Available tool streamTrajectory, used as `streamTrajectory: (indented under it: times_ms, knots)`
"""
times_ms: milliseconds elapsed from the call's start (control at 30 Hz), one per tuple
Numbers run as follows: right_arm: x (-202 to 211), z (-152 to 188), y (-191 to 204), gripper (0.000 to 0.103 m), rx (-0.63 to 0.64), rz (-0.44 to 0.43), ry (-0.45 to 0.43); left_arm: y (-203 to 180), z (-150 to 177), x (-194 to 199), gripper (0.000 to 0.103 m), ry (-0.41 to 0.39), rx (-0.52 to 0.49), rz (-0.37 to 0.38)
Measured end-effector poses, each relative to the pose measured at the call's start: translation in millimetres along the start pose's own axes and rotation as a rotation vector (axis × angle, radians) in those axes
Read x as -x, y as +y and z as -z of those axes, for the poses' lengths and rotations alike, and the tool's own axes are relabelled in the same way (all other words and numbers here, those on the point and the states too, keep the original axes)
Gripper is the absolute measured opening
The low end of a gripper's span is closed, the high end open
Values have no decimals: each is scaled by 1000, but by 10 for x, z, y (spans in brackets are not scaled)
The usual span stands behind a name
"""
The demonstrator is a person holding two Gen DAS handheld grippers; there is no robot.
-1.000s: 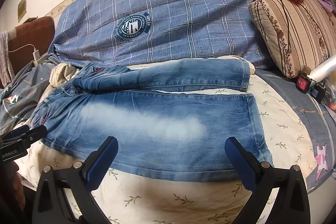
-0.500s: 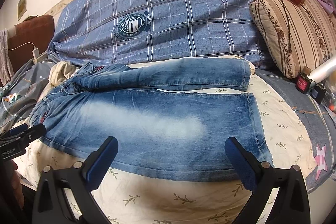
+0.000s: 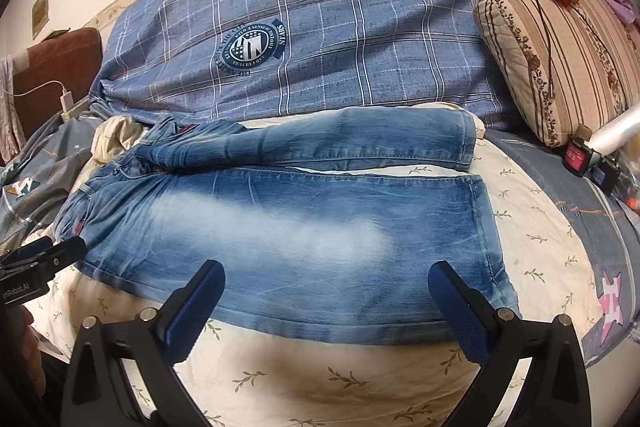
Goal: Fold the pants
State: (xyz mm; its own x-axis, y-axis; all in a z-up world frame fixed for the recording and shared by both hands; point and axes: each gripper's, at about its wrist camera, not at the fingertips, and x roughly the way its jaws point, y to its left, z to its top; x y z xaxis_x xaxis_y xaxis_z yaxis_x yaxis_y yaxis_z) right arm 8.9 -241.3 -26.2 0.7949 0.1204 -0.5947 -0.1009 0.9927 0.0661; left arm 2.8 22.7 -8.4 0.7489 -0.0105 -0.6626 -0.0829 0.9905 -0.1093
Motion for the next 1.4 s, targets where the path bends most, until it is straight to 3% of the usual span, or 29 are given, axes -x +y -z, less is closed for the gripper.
streamTrajectory:
  times_ms: [1267, 1400]
  knots:
    - [-1, 9, -9, 103, -4, 1, 11, 21, 32, 1, 103, 1, 4, -1]
    - [-9, 16, -19, 103, -13, -10, 18, 123, 24, -3, 103, 7, 44, 11]
